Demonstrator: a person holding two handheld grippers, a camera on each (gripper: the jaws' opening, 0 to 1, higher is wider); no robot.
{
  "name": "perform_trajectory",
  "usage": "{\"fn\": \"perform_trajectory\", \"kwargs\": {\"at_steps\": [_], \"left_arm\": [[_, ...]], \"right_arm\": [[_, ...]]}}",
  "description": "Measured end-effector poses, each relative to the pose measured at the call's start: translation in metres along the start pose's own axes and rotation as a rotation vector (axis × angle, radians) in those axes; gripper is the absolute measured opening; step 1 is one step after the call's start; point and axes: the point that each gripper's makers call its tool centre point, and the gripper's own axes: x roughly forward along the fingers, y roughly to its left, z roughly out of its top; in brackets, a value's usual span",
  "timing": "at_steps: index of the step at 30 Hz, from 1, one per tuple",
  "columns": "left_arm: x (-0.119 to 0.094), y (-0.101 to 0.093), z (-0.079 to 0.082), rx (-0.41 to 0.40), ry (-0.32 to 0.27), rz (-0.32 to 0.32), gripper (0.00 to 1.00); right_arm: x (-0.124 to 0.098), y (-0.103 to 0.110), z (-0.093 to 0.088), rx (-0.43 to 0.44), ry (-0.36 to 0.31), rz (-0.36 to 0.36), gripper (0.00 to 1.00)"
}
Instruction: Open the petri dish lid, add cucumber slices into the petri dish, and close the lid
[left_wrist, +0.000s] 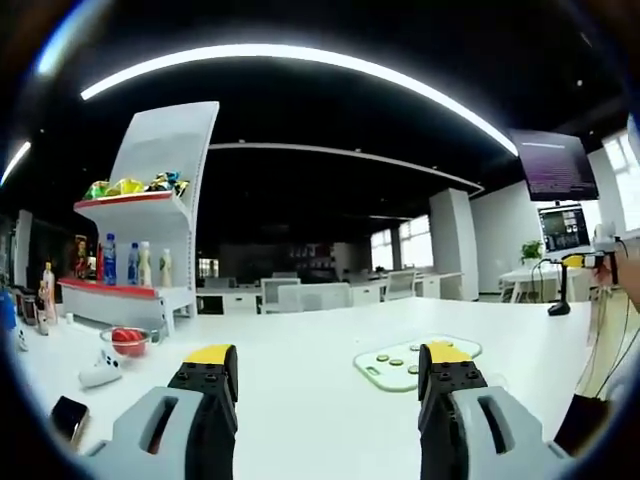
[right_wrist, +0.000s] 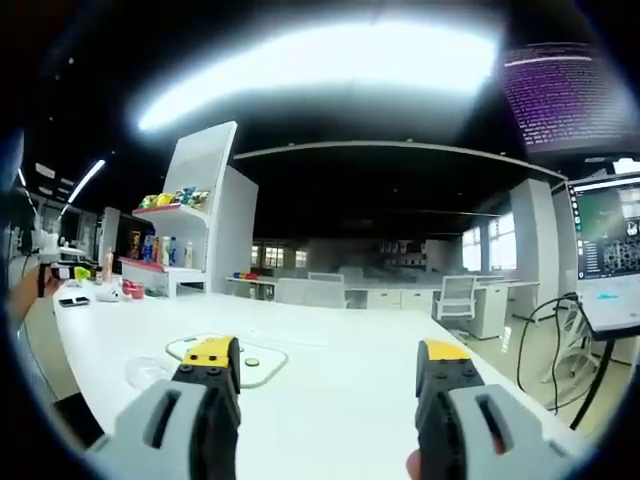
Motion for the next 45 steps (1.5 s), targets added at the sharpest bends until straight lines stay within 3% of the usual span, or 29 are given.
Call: {"fn": "perform_trajectory", "kwargs": {"at_steps": [11,22,25,30,45], "left_arm": [[0.010,-0.015,-0.013,0.008,0.035,-0.066,0.74],[0.018,-0.043,0.002,0.015,0.021,-0.201,0.77],[0.018,-0.045,0.014,0.007,-0.003,-0.235,0.77],[0.018,-0.052,0.019,0.024,-0.006,-0.281,0.78],[0.015,-0.087,0.021,0.049,0.017,-0.498,0.81]], "right_arm": [[0.003,-0.009,-0.003,-0.017,0.010,0.019,0.71],[0.007,0.002,-0.002,-0.048,0.023,0.104,0.71],[0.009,0.009,-0.004,-0.054,0.036,0.145,0.71],[0.011,0.022,0.002,-0.031,0.028,0.219,0.71],[0.020,0.069,0.012,-0.031,0.033,0.432,0.71]]}}
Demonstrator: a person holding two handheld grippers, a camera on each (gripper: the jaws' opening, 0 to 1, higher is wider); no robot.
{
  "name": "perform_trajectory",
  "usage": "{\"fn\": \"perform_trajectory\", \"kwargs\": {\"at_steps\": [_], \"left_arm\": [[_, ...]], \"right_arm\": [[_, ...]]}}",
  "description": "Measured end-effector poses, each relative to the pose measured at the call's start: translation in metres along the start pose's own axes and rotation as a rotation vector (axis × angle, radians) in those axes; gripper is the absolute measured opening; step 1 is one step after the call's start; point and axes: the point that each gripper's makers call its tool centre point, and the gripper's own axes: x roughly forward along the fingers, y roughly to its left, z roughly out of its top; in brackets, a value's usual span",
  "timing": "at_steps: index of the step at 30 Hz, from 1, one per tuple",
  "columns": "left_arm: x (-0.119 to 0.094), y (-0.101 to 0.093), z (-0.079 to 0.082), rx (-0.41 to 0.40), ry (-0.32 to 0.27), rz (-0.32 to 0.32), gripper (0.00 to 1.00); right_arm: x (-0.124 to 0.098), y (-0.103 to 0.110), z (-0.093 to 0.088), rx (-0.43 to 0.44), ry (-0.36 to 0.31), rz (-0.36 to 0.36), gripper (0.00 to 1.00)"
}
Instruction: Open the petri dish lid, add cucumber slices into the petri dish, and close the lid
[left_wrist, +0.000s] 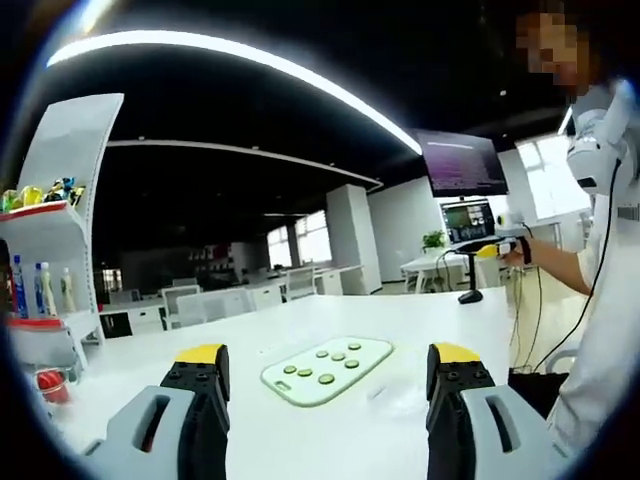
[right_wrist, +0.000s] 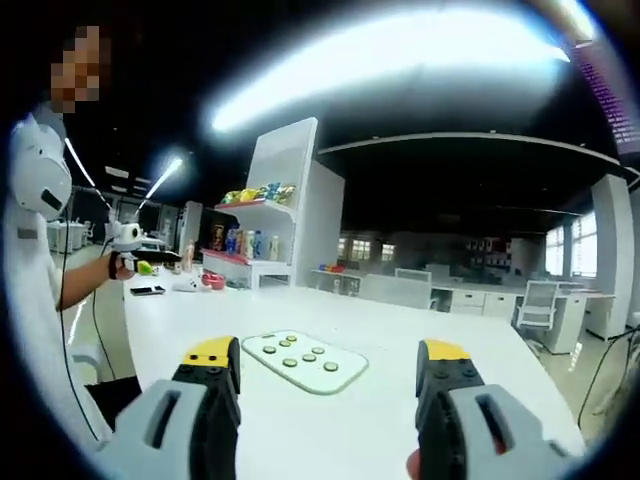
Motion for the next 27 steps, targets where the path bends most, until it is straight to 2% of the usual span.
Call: {"fn": "perform_trajectory", "kwargs": {"at_steps": [9,14,18,27], "left_arm": [[0.008,-0.007,-0.008,-0.017,0.022,-0.066,0.81],[0.012,-0.018,-0.026,-0.016,0.083,-0.132,0.81],[0.017,-0.032,-0.044,0.010,0.171,-0.204,0.81],[0.029,-0.039,-0.058,0.014,0.199,-0.252,0.81]], "right_arm": [[0.018,0.011,-0.012,-0.007,0.044,0.062,0.72],[0.028,0.022,-0.019,-0.004,0.062,0.120,0.72],[0.037,0.028,-0.026,0.002,0.082,0.166,0.74],[0.054,0.045,-0.041,0.000,0.116,0.241,0.75]]}}
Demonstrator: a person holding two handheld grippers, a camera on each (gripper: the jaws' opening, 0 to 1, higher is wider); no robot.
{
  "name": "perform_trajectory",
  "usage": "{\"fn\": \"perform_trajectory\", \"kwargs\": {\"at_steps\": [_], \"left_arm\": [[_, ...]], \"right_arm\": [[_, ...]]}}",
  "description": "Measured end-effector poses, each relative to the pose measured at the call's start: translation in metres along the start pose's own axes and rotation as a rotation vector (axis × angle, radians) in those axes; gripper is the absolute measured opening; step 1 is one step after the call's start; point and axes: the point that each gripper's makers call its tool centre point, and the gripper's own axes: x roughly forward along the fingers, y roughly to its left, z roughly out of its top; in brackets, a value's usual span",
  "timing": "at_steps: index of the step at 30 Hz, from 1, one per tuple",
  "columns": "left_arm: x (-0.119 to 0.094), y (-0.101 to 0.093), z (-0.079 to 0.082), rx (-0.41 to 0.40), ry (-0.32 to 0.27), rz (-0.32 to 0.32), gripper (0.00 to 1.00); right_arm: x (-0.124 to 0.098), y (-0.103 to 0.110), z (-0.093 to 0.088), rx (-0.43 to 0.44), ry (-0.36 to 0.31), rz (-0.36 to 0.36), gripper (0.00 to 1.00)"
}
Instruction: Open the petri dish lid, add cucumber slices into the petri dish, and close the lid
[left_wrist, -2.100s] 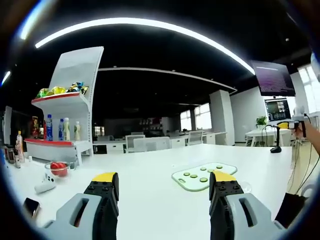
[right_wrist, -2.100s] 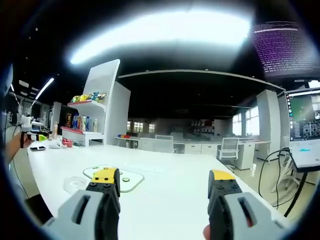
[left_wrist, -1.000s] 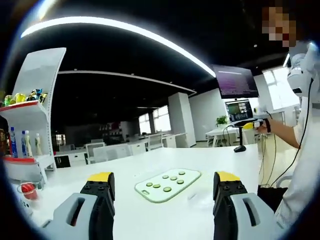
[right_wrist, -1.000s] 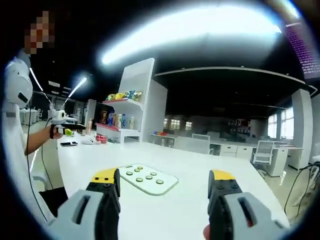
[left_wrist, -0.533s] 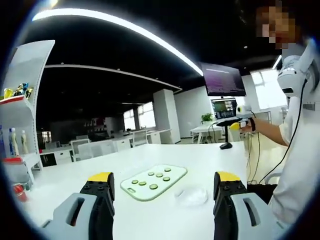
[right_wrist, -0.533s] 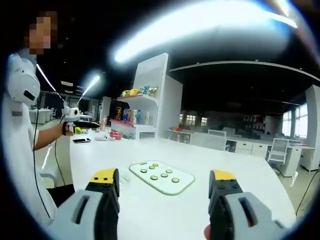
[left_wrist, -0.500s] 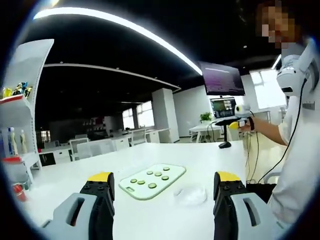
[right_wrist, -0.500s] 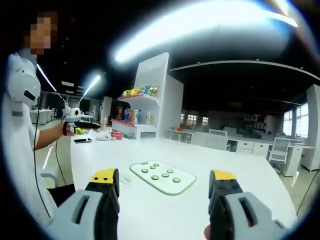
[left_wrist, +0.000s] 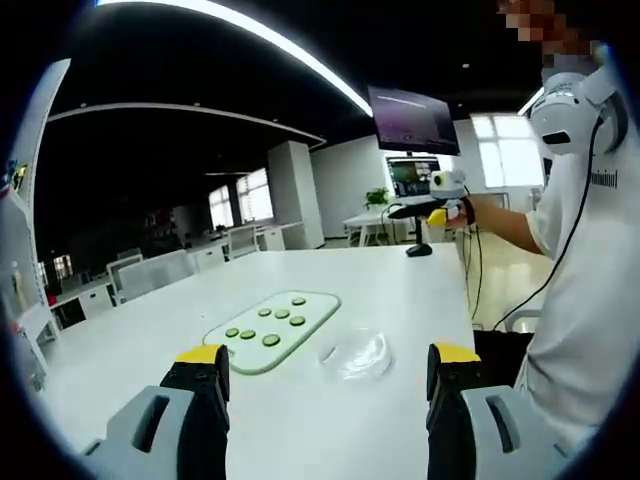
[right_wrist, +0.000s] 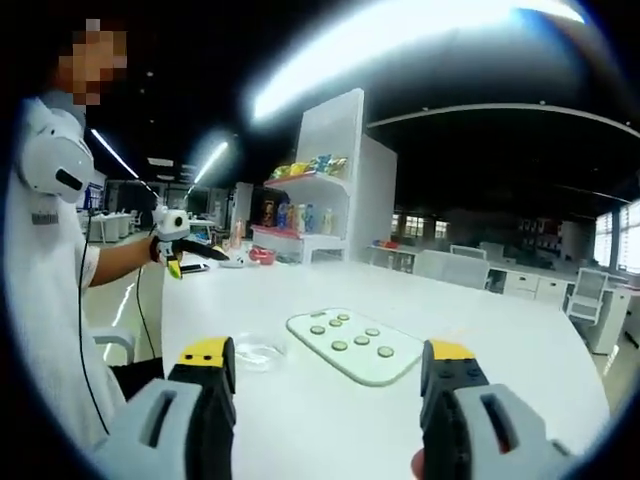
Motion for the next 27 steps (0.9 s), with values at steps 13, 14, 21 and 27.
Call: {"fn": "perform_trajectory", "kwargs": {"at_steps": [13,14,21,27], "left_arm": [[0.018,-0.005,-0.012,0.001,0.037,-0.076,0.81],[0.019,-0.005,-0.013,0.000,0.042,-0.081,0.81],[0.028,-0.008,-0.017,0.000,0.057,-0.122,0.80],[0.038,-0.010,-0.023,0.005,0.085,-0.159,0.80]], "right_arm": [[0.029,0.022,-0.014,-0.022,0.070,0.141,0.76],[0.032,0.024,-0.015,-0.025,0.074,0.155,0.76],[0.047,0.033,-0.021,-0.021,0.088,0.210,0.76],[0.059,0.043,-0.028,-0.027,0.112,0.251,0.76]]}}
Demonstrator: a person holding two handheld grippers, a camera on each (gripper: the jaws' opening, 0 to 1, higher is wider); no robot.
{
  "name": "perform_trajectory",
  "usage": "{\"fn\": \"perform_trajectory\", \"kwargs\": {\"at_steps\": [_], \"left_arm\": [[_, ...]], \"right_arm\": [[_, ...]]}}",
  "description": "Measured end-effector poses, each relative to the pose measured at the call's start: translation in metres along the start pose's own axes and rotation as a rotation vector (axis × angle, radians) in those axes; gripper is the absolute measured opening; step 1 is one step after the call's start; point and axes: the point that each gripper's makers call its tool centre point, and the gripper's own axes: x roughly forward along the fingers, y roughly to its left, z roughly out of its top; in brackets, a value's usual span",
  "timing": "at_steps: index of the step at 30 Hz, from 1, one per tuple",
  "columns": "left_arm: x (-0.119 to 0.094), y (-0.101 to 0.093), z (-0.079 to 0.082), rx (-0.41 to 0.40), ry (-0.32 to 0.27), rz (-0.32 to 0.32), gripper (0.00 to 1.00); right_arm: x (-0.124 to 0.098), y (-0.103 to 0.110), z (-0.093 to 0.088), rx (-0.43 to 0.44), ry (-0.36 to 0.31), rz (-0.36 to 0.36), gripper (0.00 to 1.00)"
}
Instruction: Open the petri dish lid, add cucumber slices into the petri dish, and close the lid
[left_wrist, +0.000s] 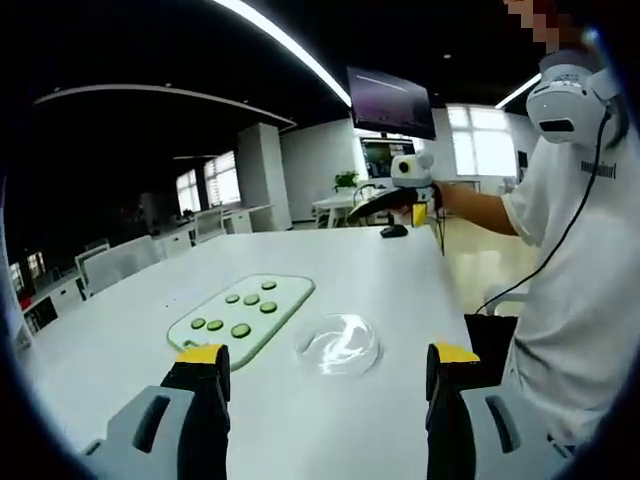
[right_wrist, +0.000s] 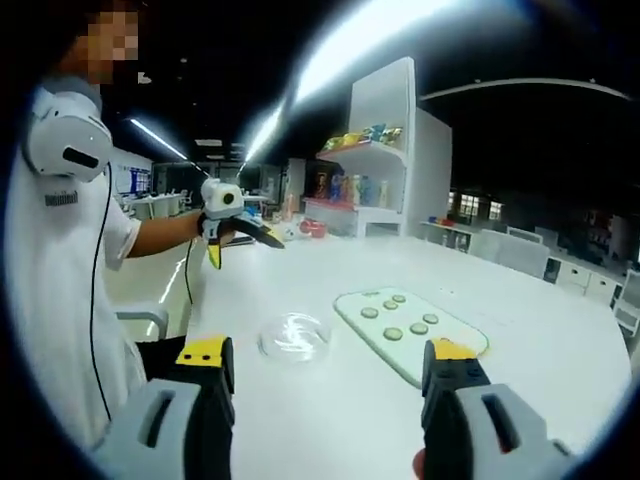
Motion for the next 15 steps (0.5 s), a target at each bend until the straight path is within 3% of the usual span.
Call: {"fn": "perform_trajectory", "kwargs": {"at_steps": [15], "left_arm": [[0.032,-0.001,-0.021,-0.013,0.033,-0.082,0.80]], "right_arm": [[0.047,0.020,-0.009,-0.031,0.030,0.111,0.76]]}}
